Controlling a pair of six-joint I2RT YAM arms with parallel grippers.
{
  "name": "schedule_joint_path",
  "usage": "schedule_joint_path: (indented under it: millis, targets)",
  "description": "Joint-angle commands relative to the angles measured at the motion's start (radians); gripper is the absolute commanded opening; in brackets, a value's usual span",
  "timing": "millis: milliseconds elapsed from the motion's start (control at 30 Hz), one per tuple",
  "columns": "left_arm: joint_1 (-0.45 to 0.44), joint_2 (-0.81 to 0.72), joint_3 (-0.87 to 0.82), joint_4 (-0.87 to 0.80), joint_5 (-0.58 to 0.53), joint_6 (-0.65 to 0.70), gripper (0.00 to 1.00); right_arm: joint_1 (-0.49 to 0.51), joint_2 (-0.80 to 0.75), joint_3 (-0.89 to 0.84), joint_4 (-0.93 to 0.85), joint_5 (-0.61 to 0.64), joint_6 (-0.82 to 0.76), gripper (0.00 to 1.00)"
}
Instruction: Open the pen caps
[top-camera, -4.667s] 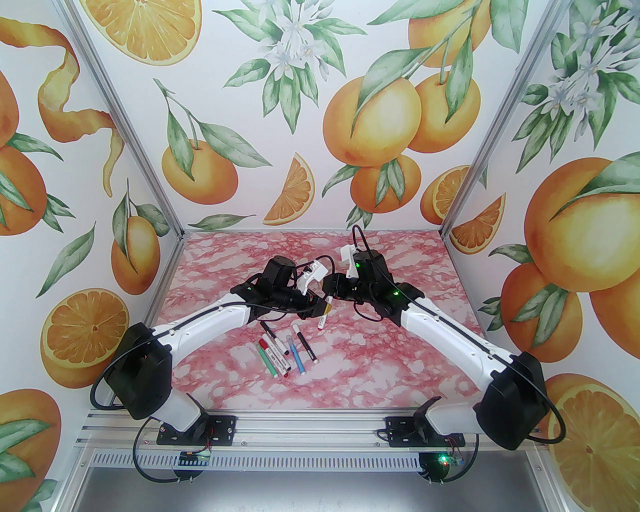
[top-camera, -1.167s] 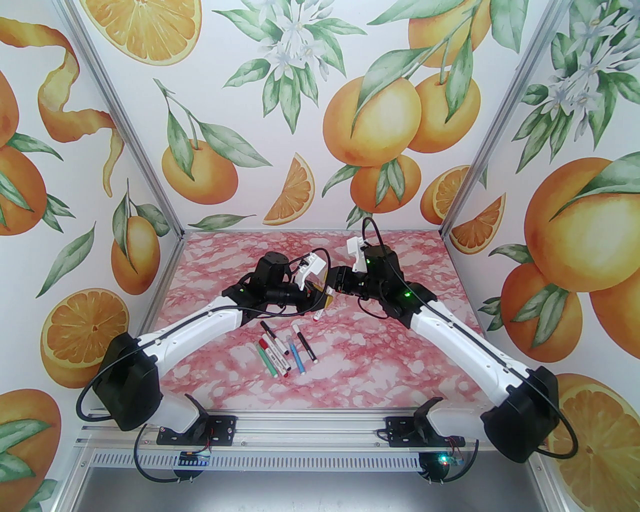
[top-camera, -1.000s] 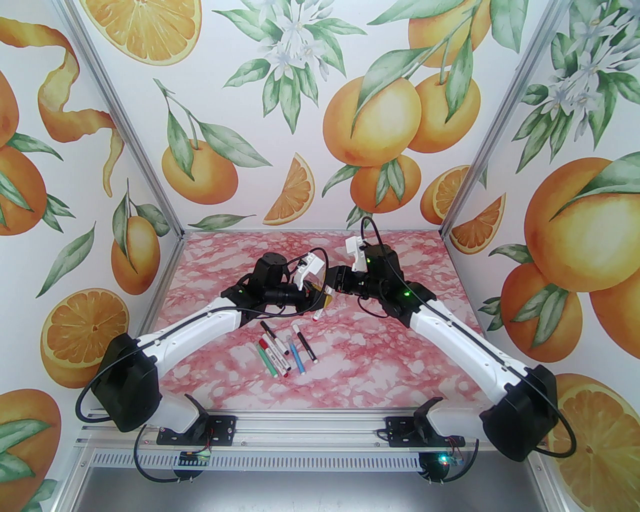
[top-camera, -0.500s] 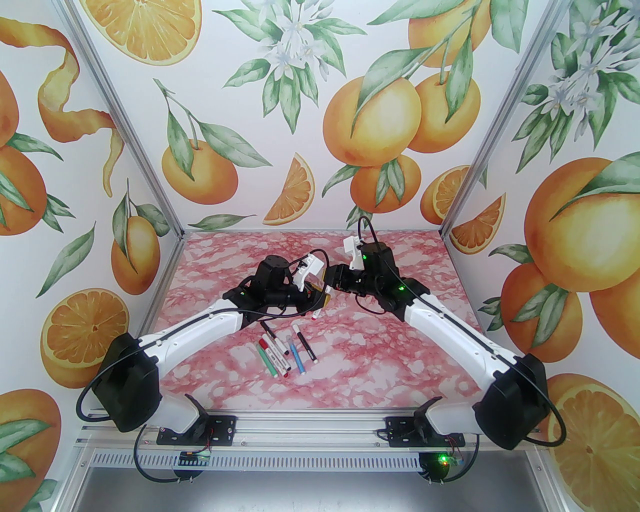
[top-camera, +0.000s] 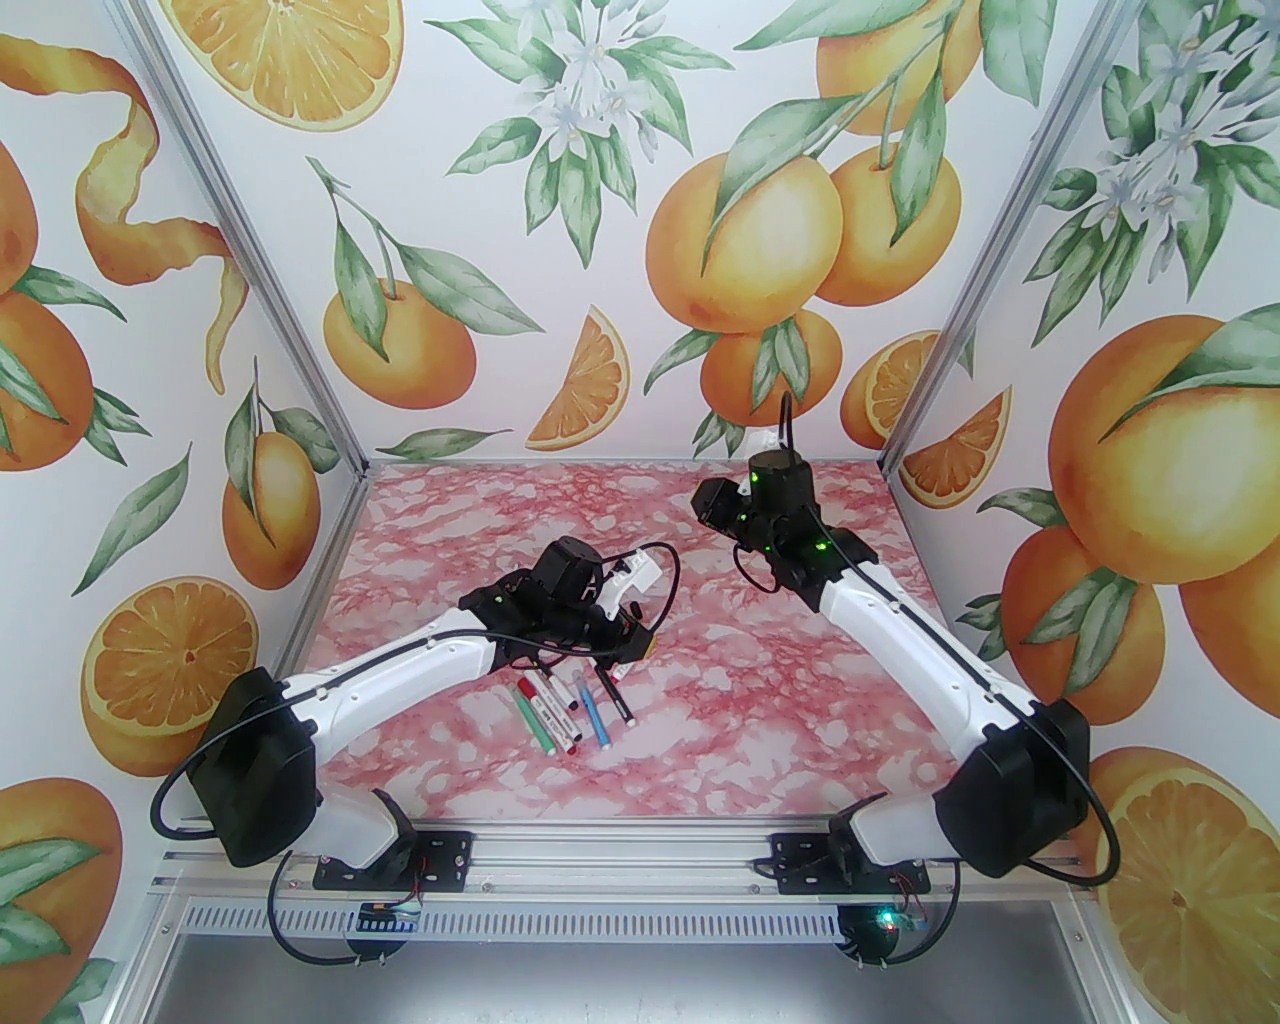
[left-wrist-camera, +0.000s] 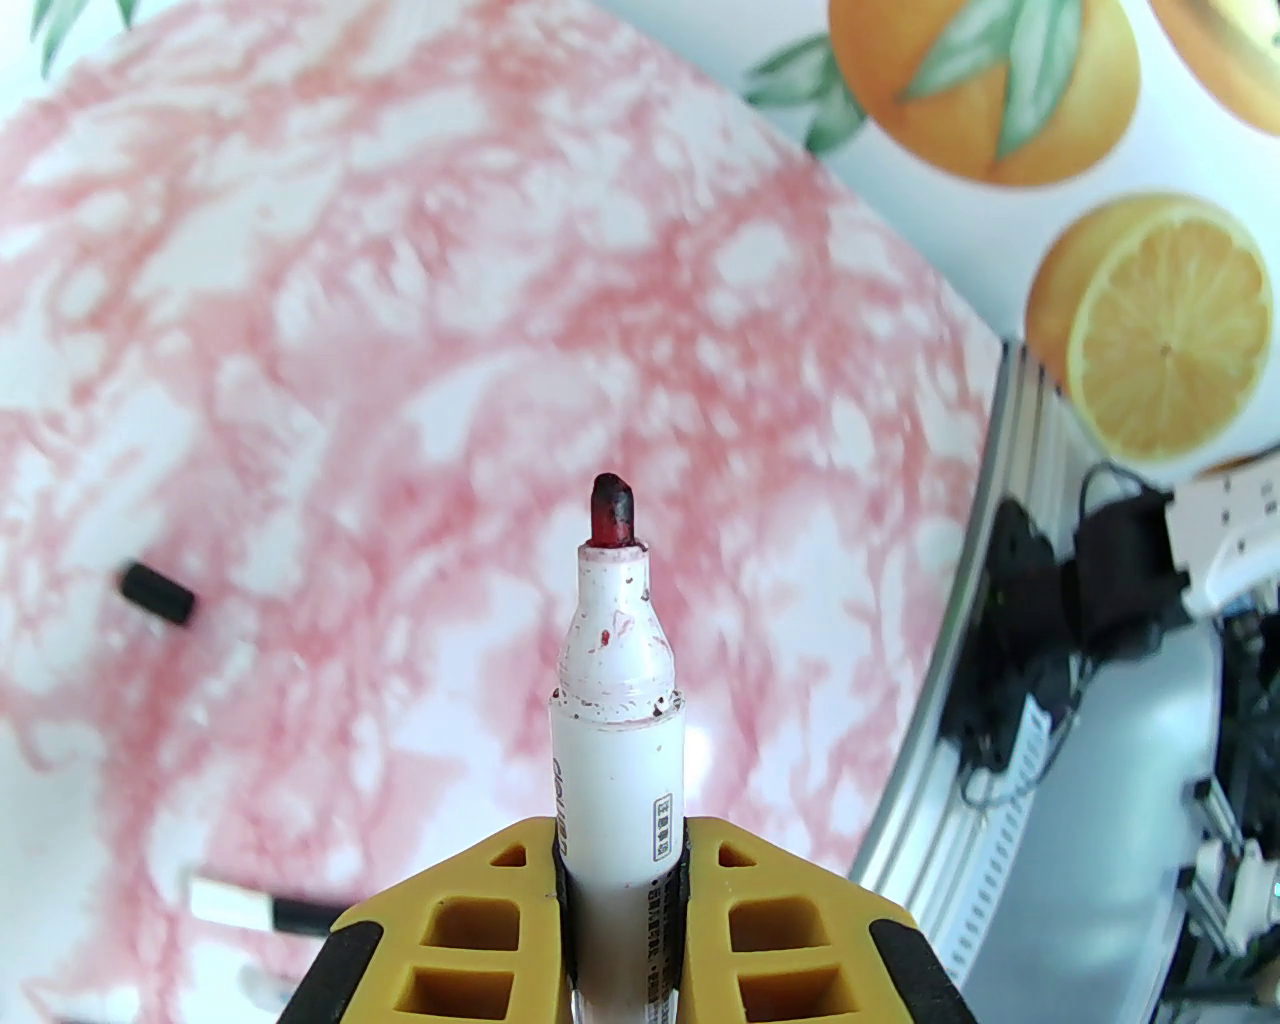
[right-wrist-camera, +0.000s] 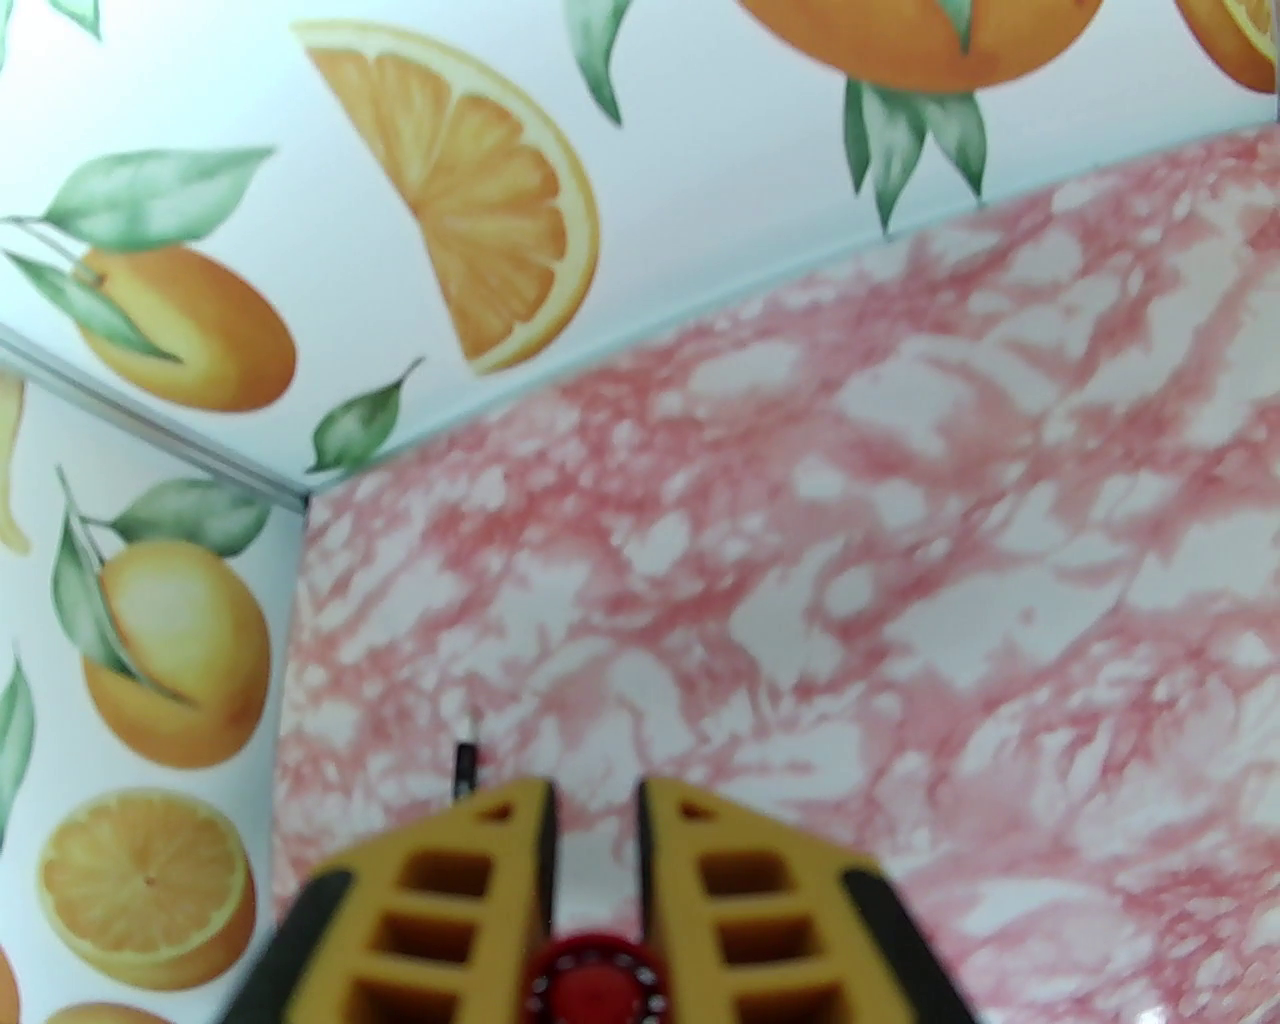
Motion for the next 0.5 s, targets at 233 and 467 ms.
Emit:
schedule_joint_path:
  millis: [233,467]
  targets:
    - [0.197,0.031,0.024,0.133,0.024,-0.097,0.03,0.020,-0.129,-0.138,-0.121,-0.116,-0.177,0.13]
    - [0.274,0.055,0.055,0.162,0.015,-0.125,0.03,0.065,-0.141,-0.191,-0.177,-0.042,-0.200,0.12]
